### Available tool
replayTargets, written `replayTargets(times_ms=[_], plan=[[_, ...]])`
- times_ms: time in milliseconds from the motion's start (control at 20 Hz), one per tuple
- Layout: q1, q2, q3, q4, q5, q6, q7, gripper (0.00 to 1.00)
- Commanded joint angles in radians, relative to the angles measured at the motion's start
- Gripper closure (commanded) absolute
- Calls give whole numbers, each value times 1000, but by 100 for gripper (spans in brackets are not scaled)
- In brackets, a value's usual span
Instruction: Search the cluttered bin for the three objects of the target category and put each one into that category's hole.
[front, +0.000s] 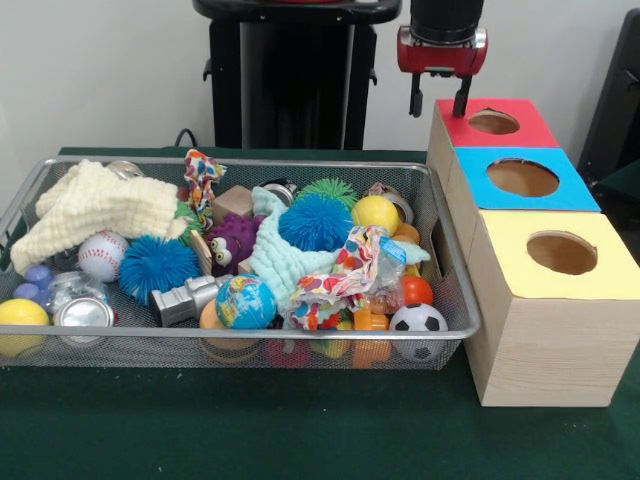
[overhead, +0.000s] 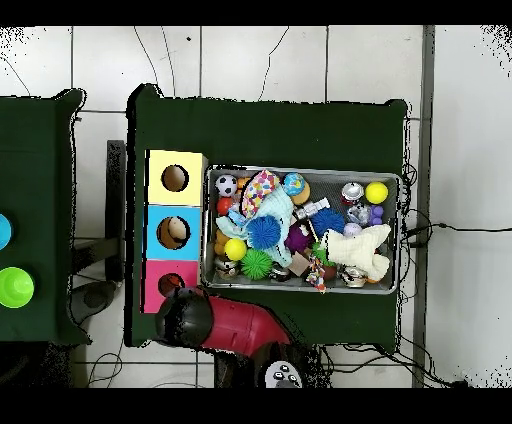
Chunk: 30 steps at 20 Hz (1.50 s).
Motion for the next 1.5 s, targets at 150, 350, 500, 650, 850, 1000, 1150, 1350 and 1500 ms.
replayTargets(times_ms=[150, 350, 500, 650, 850, 1000, 1150, 1350, 1500], plan=[[-33, 395, 124, -164, -18, -397, 197, 0], [-54, 354, 150, -158, 1, -374, 208, 0], [-64, 329, 157, -147, 15, -327, 204, 0], [-61, 278, 162, -124, 27, -282, 210, 0], [-20, 198, 124, -113, 48, -190, 234, 0], [23, 126, 80, -111, 75, -75, 266, 0], [49, 69, 48, -124, 90, 52, 278, 0], [68, 21, 19, -157, 99, 193, 278, 0], [78, -10, 21, -170, 120, 272, 288, 0]])
